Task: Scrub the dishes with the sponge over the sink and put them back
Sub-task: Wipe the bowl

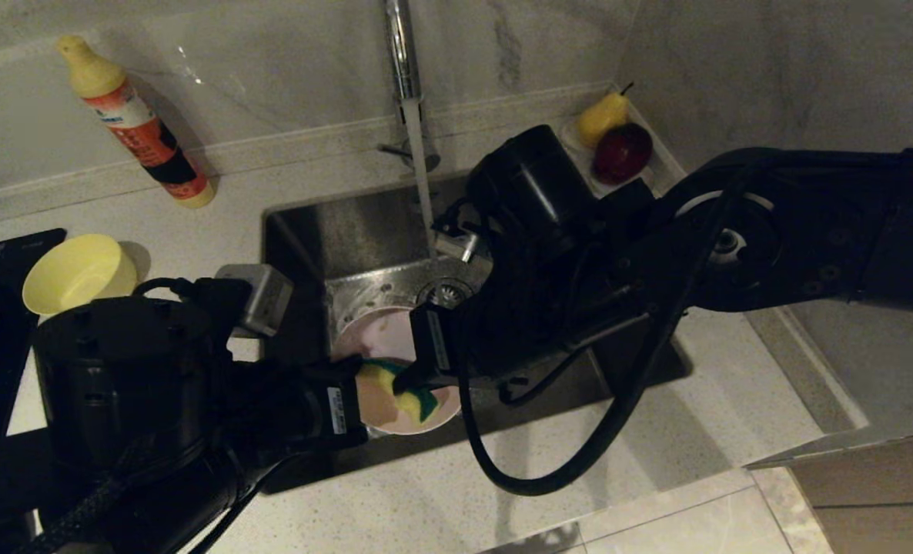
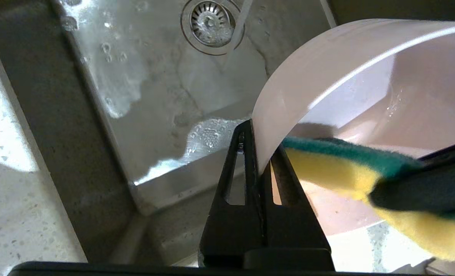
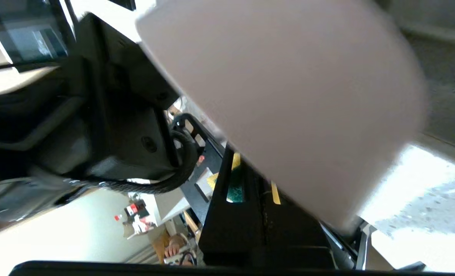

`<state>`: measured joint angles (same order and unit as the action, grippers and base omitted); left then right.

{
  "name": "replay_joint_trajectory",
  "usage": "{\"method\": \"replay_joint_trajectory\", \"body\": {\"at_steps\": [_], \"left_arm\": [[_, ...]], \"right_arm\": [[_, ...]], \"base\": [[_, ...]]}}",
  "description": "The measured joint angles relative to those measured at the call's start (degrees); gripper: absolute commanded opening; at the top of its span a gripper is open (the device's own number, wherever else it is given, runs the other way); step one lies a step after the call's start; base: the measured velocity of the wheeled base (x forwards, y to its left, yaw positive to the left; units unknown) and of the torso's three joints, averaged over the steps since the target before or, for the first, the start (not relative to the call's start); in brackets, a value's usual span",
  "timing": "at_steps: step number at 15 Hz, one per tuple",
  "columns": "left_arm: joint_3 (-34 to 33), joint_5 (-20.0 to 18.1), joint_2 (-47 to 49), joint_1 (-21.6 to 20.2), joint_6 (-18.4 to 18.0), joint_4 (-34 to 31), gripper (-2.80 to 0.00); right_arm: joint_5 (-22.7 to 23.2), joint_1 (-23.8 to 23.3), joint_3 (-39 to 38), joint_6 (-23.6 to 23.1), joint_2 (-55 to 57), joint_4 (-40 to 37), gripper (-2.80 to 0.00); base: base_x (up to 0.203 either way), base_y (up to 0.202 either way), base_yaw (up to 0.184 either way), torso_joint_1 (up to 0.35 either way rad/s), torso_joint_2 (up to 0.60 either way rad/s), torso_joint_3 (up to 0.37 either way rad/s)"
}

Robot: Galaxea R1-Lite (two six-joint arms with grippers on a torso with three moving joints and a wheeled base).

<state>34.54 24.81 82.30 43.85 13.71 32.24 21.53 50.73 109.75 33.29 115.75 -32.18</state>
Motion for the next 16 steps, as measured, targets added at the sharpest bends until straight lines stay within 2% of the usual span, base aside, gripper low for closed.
{"method": "replay_joint_trajectory", "body": {"at_steps": [12, 16], "left_arm": [[-1.82, 0.25, 0.02, -1.28, 0.04, 0.05, -2.8], [-0.32, 2.2, 0.44, -1.4, -0.03, 0.1, -2.8]], "right_arm": [[-0.15, -0.58, -0.52, -0.05, -4.43, -3.78, -2.8], [-0.06, 0.9, -2.38, -0.05, -5.97, -5.52, -2.8]], "base": [[0.0, 0.0, 0.0, 0.0, 0.0, 0.0], [0.0, 0.0, 0.0, 0.0, 0.0, 0.0]]}}
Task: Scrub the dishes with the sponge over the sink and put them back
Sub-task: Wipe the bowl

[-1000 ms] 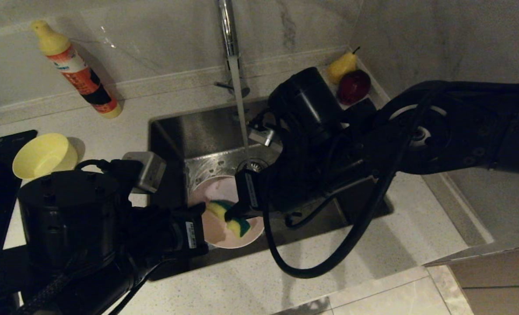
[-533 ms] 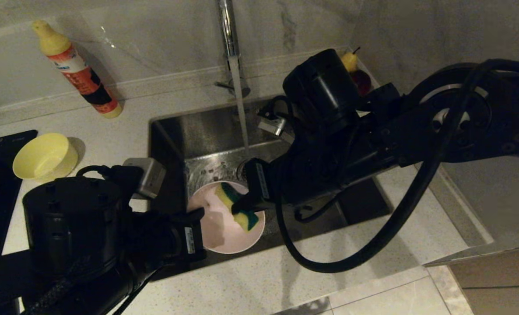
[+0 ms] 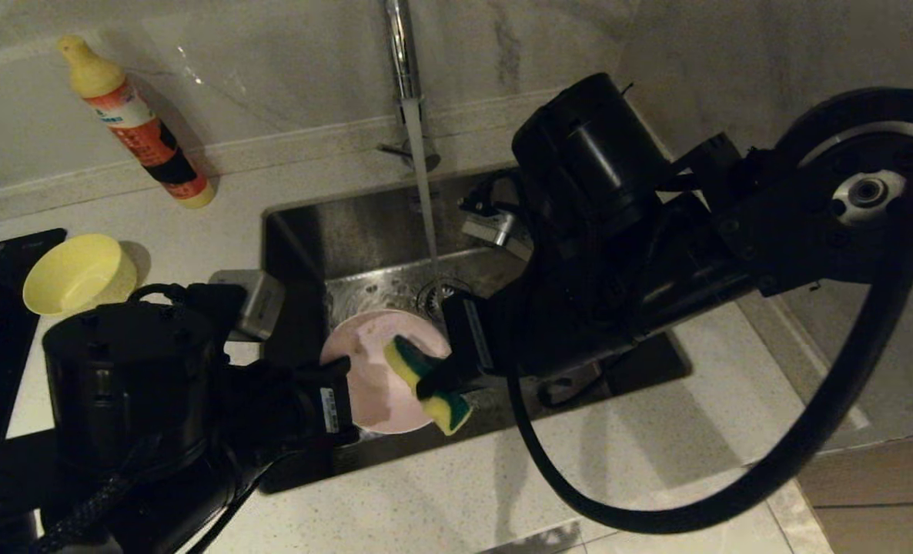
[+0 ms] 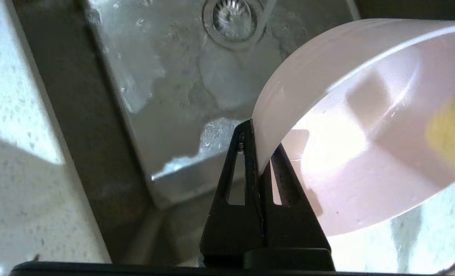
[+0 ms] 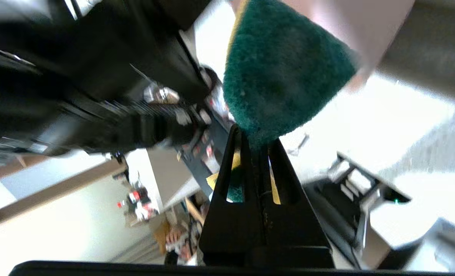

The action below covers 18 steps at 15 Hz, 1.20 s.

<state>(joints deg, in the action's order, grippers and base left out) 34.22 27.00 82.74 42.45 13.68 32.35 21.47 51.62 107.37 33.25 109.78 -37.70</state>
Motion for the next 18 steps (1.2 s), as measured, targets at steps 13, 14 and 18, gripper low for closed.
{"method": "replay_joint_trajectory", "body": {"at_steps": [13, 14, 18], "left_arm": [[1.5, 0.1, -1.18, 0.09, 0.18, -0.08, -2.8], [1.41, 0.09, -1.26, 0.09, 0.14, -0.08, -2.8], [0.82, 0.09, -1.62, 0.09, 0.01, -0.11, -2.8]], "right_arm": [[0.02, 1.15, 2.18, -0.31, 6.02, 2.42, -2.8], [-0.02, 1.41, 2.59, -0.31, 6.45, 2.42, -2.8], [-0.09, 2.17, 3.23, -0.48, 6.43, 5.46, -2.8]], "base": [[0.0, 0.0, 0.0, 0.0, 0.0, 0.0], [0.0, 0.0, 0.0, 0.0, 0.0, 0.0], [0.0, 0.0, 0.0, 0.0, 0.0, 0.0]]}}
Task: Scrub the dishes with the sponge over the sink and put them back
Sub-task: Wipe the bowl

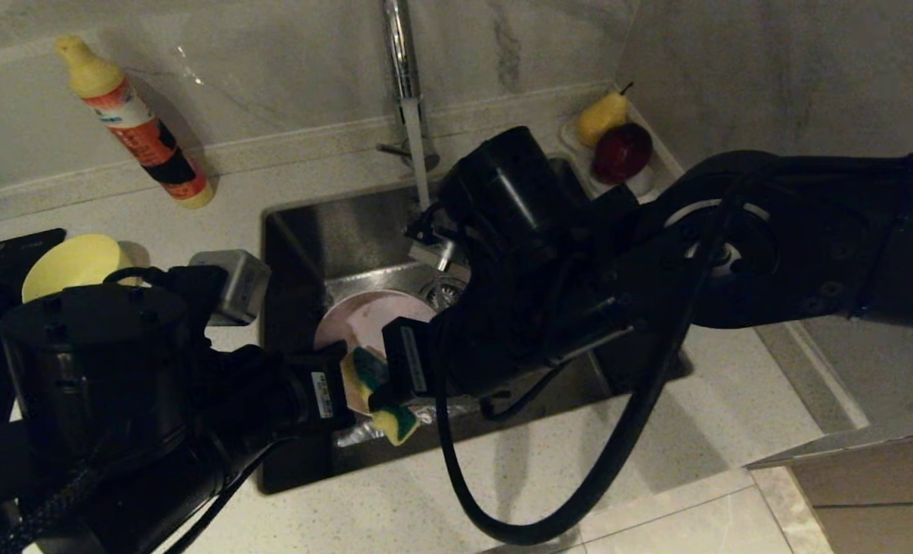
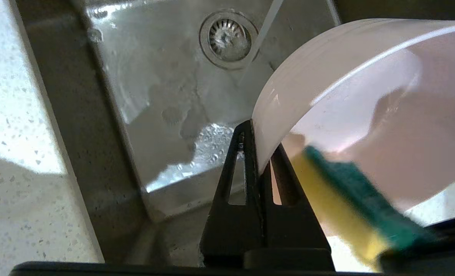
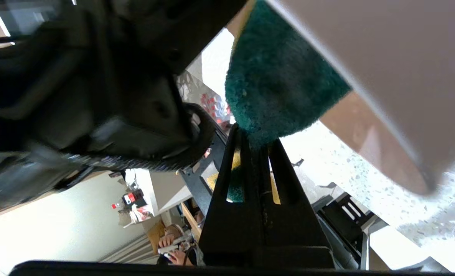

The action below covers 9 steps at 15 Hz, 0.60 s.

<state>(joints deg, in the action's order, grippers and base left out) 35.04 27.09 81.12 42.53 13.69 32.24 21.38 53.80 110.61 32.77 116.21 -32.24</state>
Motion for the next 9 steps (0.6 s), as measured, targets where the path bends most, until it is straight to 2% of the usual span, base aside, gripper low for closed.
{"method": "replay_joint_trajectory", "body": {"at_steps": [9], "left_arm": [[-0.51, -0.13, -1.75, 0.0, 0.59, -0.02, -2.8]], "right_arm": [[-0.02, -0.38, -0.94, 0.28, 1.08, -0.24, -2.8]], "base": [[0.0, 0.0, 0.0, 0.0, 0.0, 0.0]]}}
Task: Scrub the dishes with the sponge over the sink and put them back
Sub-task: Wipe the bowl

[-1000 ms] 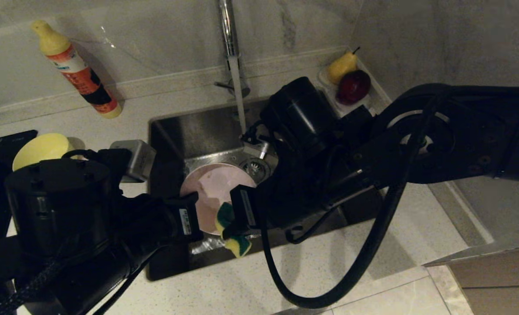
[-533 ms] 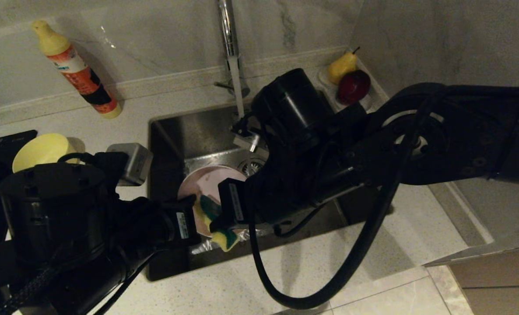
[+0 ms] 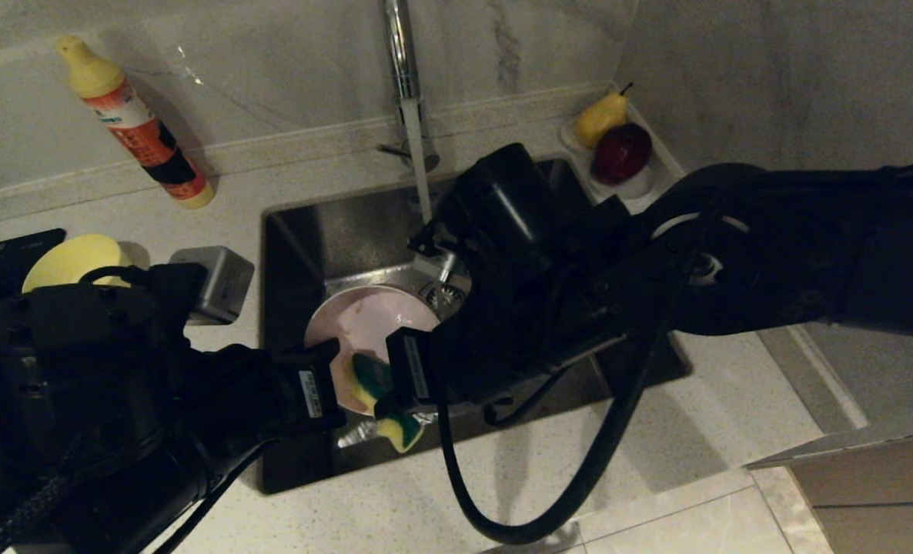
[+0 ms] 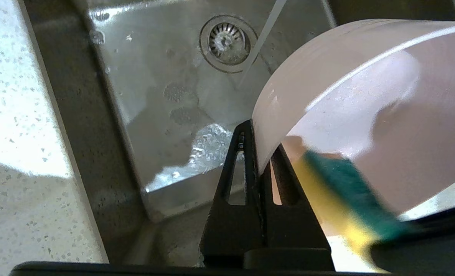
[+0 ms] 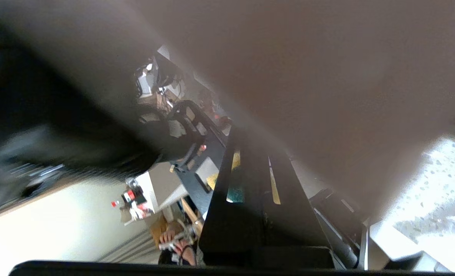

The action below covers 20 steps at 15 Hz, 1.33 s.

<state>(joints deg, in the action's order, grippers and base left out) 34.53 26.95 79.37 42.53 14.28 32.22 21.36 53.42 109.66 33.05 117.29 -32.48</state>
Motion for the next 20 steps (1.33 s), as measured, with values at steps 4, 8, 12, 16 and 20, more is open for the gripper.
{"method": "replay_joint_trajectory", "body": {"at_steps": [4, 8, 12, 16, 20], "left_arm": [[-0.91, 0.02, -0.95, -0.06, -0.02, 0.0, -2.8], [-1.15, 0.11, -0.92, -0.09, 0.02, 0.0, -2.8], [-1.15, 0.11, -0.73, -0.09, -0.15, 0.02, -2.8], [-1.39, 0.2, -0.74, -0.28, -0.11, -0.06, -2.8], [-1.73, 0.17, -0.46, -0.61, 0.35, -0.09, -2.8]], "right_arm": [[-0.02, 0.16, 0.5, -0.15, 1.66, 0.16, -2.8], [-0.01, -0.79, 0.43, -0.17, -0.71, -0.2, -2.8], [-0.03, -2.98, 0.09, -0.18, -3.19, -1.38, -2.8], [-0.02, -4.62, -0.02, -0.17, -5.3, -2.08, -2.8], [-0.04, -4.97, -0.07, -0.14, -8.0, -2.05, -2.8]], "base": [[0.0, 0.0, 0.0, 0.0, 0.0, 0.0], [0.0, 0.0, 0.0, 0.0, 0.0, 0.0], [0.0, 0.0, 0.0, 0.0, 0.0, 0.0], [0.0, 0.0, 0.0, 0.0, 0.0, 0.0], [0.0, 0.0, 0.0, 0.0, 0.0, 0.0]]}}
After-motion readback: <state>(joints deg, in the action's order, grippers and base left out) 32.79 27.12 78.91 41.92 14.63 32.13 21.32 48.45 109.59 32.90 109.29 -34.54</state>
